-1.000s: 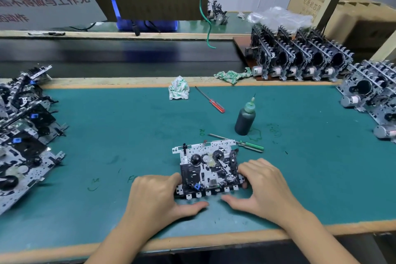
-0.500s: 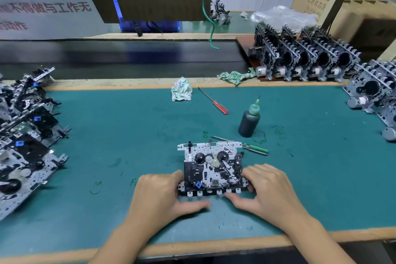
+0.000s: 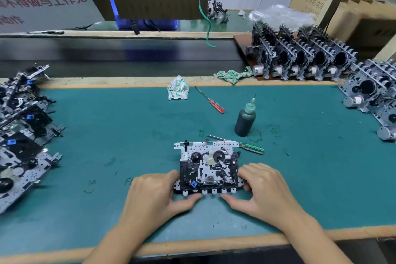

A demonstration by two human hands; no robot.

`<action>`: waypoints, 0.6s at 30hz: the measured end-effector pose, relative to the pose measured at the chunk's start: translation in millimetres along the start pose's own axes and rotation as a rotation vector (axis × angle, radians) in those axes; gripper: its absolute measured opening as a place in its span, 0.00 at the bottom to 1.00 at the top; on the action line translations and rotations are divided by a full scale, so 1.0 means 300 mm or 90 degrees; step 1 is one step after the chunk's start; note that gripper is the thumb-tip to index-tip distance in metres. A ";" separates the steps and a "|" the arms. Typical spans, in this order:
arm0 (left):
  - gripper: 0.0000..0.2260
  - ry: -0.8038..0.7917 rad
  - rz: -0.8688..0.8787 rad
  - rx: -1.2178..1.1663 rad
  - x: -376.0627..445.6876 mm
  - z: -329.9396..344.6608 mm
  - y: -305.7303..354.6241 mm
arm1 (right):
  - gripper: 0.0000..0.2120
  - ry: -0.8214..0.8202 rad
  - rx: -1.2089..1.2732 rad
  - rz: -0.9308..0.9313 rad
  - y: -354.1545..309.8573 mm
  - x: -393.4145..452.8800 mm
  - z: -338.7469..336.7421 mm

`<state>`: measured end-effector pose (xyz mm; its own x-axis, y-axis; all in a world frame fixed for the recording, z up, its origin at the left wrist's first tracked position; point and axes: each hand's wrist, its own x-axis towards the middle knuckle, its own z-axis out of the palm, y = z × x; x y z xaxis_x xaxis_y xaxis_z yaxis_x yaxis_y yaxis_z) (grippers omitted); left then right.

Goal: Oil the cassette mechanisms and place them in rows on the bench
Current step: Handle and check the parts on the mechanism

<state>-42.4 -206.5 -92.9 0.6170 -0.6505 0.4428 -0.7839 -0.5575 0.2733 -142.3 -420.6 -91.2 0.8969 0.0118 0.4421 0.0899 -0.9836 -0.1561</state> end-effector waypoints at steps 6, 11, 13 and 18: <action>0.28 0.002 -0.047 0.023 0.007 -0.012 0.027 | 0.23 0.026 -0.021 0.025 -0.010 -0.003 0.008; 0.26 0.037 -0.091 0.051 0.011 -0.004 0.037 | 0.24 0.015 -0.003 0.013 -0.015 0.002 0.005; 0.27 0.034 -0.107 0.062 0.011 -0.003 0.031 | 0.23 -0.003 -0.010 -0.004 -0.015 0.005 -0.001; 0.31 -0.012 -0.075 0.019 0.018 -0.004 0.005 | 0.22 0.009 -0.043 0.012 -0.022 0.001 0.004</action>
<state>-40.3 -210.2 -89.0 0.7058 -0.5893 0.3930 -0.7040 -0.6450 0.2972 -142.0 -413.7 -91.2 0.8919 -0.0092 0.4521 0.0429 -0.9936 -0.1048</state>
